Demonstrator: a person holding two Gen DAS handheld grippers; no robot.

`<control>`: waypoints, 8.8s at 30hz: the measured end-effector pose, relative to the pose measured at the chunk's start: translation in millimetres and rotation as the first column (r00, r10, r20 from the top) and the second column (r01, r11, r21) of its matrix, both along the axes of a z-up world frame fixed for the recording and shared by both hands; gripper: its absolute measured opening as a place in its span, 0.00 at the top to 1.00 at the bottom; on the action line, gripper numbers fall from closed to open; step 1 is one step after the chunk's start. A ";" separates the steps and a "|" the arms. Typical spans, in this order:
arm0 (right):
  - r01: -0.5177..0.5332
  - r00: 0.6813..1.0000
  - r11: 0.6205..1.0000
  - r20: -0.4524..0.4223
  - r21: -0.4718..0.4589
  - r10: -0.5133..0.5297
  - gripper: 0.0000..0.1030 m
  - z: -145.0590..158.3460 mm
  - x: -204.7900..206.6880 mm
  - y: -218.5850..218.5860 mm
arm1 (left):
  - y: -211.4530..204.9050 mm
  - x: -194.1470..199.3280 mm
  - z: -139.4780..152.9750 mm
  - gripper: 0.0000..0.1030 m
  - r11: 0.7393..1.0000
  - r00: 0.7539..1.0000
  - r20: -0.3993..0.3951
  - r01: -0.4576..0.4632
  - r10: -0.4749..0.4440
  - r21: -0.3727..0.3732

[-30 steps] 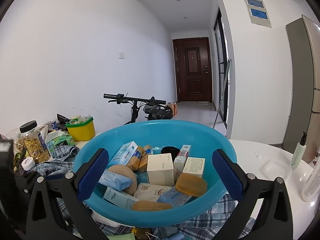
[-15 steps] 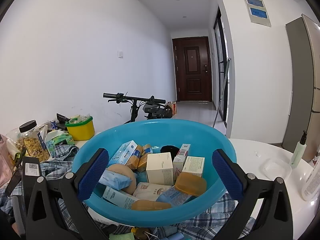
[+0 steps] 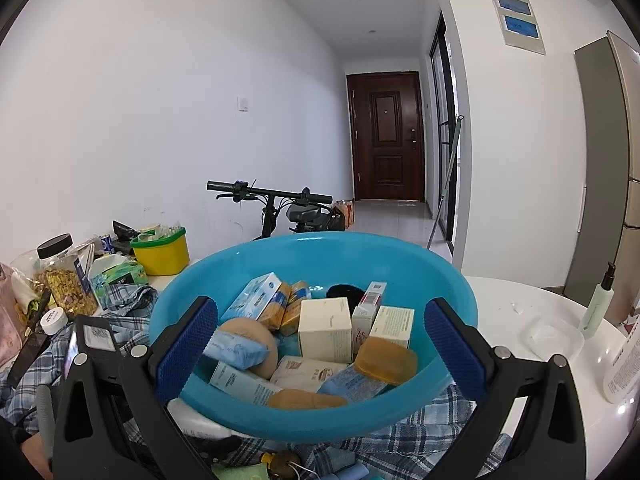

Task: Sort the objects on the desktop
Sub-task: 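Withdraw the left tool from the basin back over the shirt, then position the left tool fingers around the white lotion bottle, then close the left tool on the white lotion bottle while the right tool grasps the teal tube, then carry the lotion bottle over the basin with the left tool while the right lifts the teal tube, then open the left tool to drop the lotion bottle while the right lowers the teal tube into the basin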

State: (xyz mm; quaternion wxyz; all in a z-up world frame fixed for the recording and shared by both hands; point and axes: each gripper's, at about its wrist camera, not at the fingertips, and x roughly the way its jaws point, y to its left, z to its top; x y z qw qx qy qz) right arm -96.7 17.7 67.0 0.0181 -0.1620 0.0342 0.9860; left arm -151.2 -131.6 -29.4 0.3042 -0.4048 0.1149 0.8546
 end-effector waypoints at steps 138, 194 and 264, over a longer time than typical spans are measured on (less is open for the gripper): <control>-0.059 0.959 0.994 0.281 0.096 0.030 0.84 -67.3 62.5 18.3 | -30.8 70.6 63.0 0.60 0.998 0.974 -0.226 0.034 -0.019 0.060; -0.054 0.981 0.995 0.191 0.081 0.038 0.84 -24.3 63.0 24.0 | -4.7 -5.9 120.4 0.60 0.977 0.936 -0.326 -0.065 0.130 0.202; -0.114 0.991 0.988 0.078 0.106 0.106 0.84 20.1 -26.2 -12.7 | -12.8 -15.0 110.6 0.00 0.972 0.911 -0.355 -0.155 0.210 0.176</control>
